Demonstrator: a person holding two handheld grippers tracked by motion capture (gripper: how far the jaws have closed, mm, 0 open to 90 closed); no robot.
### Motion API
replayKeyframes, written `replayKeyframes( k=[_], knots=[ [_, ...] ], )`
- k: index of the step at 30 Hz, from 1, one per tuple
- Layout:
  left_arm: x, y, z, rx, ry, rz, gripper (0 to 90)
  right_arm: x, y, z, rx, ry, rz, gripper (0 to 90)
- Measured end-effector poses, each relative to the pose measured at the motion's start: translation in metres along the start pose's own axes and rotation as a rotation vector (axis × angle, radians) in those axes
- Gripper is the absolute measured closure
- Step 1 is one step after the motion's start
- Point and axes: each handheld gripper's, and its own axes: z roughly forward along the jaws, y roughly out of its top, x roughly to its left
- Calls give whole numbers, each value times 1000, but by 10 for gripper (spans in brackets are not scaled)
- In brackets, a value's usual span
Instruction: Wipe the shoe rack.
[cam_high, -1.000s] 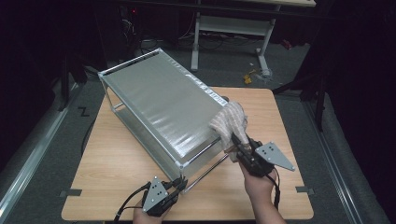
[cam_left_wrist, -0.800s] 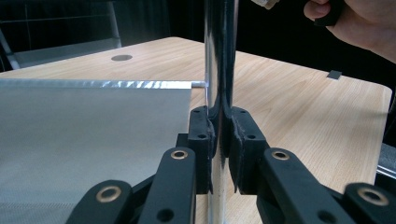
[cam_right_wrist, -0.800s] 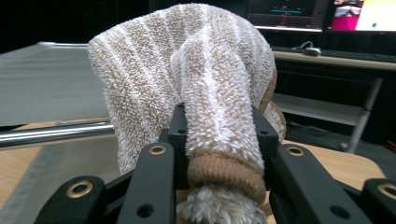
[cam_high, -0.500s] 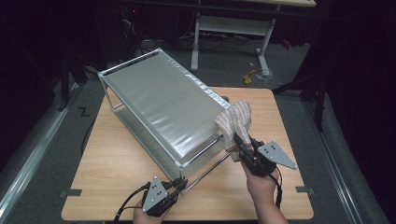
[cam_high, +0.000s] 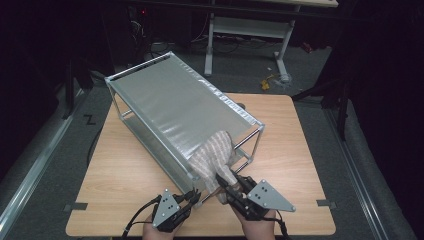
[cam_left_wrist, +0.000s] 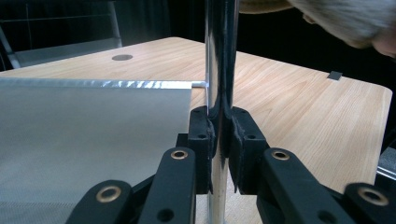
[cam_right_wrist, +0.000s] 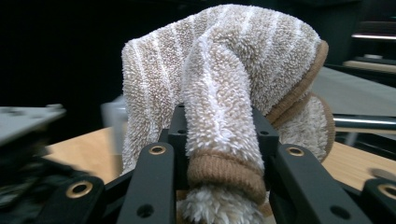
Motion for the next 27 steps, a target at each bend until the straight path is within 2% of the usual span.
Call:
replayKeyframes(
  k=[3, 6, 11, 14, 19, 21, 22, 24, 27],
  knots=[
    [0, 0, 0, 0, 1, 5, 800, 11, 1, -1, -2, 42, -8, 695],
    [1, 0, 0, 0, 1, 6, 800, 14, 3, -7, -19, 51, -2, 693],
    [0, 0, 0, -2, -2, 3, 799, 7, -4, -26, 1, 9, -19, 694],
    [0, 0, 0, 0, 0, 4, 799, -2, -15, -39, 44, -30, -13, 696],
    [-1, 0, 1, 3, 2, -2, 798, -15, -34, -48, 130, -80, 38, 706],
    [-1, 0, 1, 3, 3, -1, 798, -20, -41, -46, 166, -71, 69, 706],
    [-1, 0, 1, 3, 3, -2, 798, -20, -43, -45, 167, -63, 84, 706],
    [-1, 0, 1, 2, 2, -1, 799, -19, -41, -42, 156, -48, 93, 706],
    [-1, 0, 1, 1, 0, 0, 799, -16, -32, -38, 130, -1, 125, 706]
  ],
)
